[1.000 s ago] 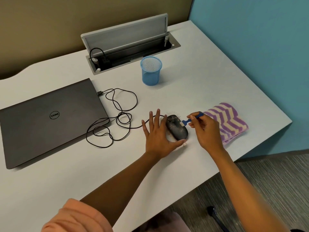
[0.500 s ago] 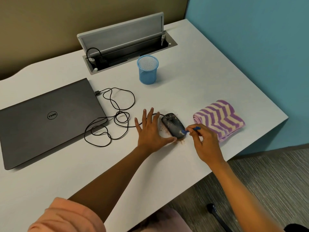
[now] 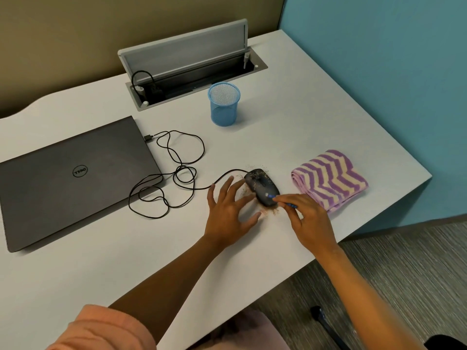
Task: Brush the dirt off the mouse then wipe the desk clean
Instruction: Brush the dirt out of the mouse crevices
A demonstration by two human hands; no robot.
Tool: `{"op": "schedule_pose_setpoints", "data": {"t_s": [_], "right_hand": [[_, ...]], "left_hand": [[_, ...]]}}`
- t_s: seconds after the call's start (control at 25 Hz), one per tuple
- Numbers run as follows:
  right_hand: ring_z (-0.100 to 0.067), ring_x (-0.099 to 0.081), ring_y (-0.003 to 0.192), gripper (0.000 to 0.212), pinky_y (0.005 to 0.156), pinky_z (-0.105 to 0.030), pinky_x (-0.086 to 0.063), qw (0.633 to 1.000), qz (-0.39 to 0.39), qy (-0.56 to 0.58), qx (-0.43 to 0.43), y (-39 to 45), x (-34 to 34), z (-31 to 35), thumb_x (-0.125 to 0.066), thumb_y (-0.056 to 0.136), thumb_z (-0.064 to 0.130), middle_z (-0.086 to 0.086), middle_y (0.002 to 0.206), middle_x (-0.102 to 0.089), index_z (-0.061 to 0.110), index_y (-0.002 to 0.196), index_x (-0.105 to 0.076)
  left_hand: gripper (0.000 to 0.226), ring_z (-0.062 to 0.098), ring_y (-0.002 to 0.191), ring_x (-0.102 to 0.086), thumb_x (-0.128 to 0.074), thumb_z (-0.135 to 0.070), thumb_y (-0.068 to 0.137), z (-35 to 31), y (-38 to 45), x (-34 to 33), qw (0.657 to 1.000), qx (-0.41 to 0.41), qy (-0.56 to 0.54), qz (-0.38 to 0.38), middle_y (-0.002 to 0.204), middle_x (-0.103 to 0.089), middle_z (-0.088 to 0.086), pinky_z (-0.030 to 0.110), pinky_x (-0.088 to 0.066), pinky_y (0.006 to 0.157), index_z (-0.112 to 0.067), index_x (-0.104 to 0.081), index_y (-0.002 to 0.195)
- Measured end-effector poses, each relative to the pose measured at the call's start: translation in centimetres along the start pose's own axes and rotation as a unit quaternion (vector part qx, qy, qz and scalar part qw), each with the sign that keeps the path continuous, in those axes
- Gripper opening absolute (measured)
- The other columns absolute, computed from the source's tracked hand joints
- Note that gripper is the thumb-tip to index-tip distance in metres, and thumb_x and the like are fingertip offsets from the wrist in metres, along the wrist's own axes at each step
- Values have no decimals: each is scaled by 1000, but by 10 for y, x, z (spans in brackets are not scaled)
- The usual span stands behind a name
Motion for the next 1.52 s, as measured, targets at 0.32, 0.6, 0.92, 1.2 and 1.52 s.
{"op": "schedule_pose_setpoints", "data": {"t_s": [0.32, 0.6, 0.92, 1.2, 1.52], "right_hand": [[-11, -64, 100, 31, 85, -21, -53, 994, 47, -85, 46, -10, 6, 0, -71, 83, 2, 3, 108, -73, 16, 111, -74], [-12, -64, 102, 32, 88, -25, -54, 999, -3, -50, 12, 4, 1, -4, -70, 86, 3, 2, 111, -73, 16, 115, -72], [-8, -63, 97, 24, 82, -20, -54, 998, -28, -44, 30, 4, 3, -6, -65, 91, 15, 2, 106, -73, 15, 114, -72], [-14, -65, 90, 25, 75, -25, -56, 991, 30, -83, 100, 8, 6, 0, -72, 85, 9, 1, 101, -74, 15, 109, -74], [-18, -67, 94, 23, 80, -30, -57, 994, 26, -67, 82, 7, 3, -3, -70, 87, 8, -2, 103, -74, 12, 109, -74]], "left_hand": [[59, 32, 156, -14, -54, -54, 97, -5, -5, -2, 994, -18, 88, 58, 166, -29, 10, 54, 10, 120, -29, -51, 150], [63, 28, 156, 6, -40, -56, 98, -6, -2, -5, 988, -19, 115, 100, 170, -11, 8, 53, 17, 119, -36, -35, 158], [60, 31, 157, -3, -34, -48, 98, -8, -1, 0, 990, -16, 104, 95, 170, -15, 9, 50, 18, 119, -32, -40, 156], [64, 32, 154, -20, -39, -43, 95, -7, -4, 8, 996, 36, 80, 33, 163, -32, 12, 54, -2, 121, -18, -45, 154], [64, 28, 155, -19, -45, -40, 97, -12, -3, 4, 996, 22, 40, 77, 162, -35, 9, 49, 0, 123, -14, -38, 156]]}}
Point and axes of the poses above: each hand's wrist, its own y-axis towards the middle knuckle, its own x-axis out of the back of the hand, z = x × y, the point moved 1 cm from there along y, towards the middle knuckle
